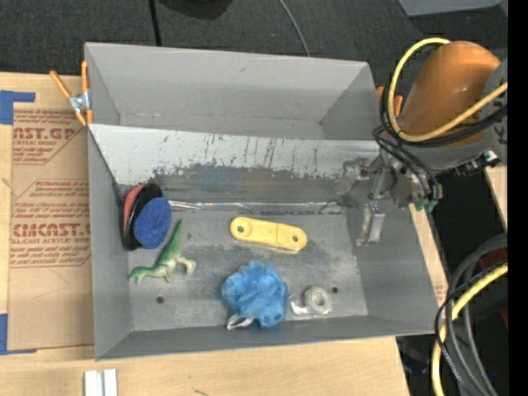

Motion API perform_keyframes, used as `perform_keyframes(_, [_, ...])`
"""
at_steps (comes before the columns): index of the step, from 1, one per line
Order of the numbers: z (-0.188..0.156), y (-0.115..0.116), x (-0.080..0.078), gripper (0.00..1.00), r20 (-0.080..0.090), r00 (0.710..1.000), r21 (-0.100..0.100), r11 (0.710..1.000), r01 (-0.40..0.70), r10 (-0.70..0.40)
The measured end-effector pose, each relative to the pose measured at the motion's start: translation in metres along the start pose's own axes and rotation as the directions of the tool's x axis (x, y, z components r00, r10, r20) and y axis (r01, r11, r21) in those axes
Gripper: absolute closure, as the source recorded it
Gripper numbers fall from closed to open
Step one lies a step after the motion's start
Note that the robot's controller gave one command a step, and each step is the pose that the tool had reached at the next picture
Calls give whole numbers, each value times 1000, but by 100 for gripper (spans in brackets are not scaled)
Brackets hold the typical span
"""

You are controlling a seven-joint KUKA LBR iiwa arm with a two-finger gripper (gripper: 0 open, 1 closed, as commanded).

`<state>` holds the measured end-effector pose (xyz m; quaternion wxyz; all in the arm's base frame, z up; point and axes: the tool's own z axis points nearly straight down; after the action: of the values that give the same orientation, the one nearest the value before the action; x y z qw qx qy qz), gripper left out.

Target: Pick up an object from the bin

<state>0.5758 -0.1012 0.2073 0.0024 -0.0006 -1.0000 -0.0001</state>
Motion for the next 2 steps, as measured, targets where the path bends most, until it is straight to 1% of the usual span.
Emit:
perform_keyframes(1, [-5, 1, -1, 0, 7, 1000, 1, 1000, 2, -2])
perform_keyframes(2, [57, 33, -8, 0, 10, 998, 2, 998, 62, -62])
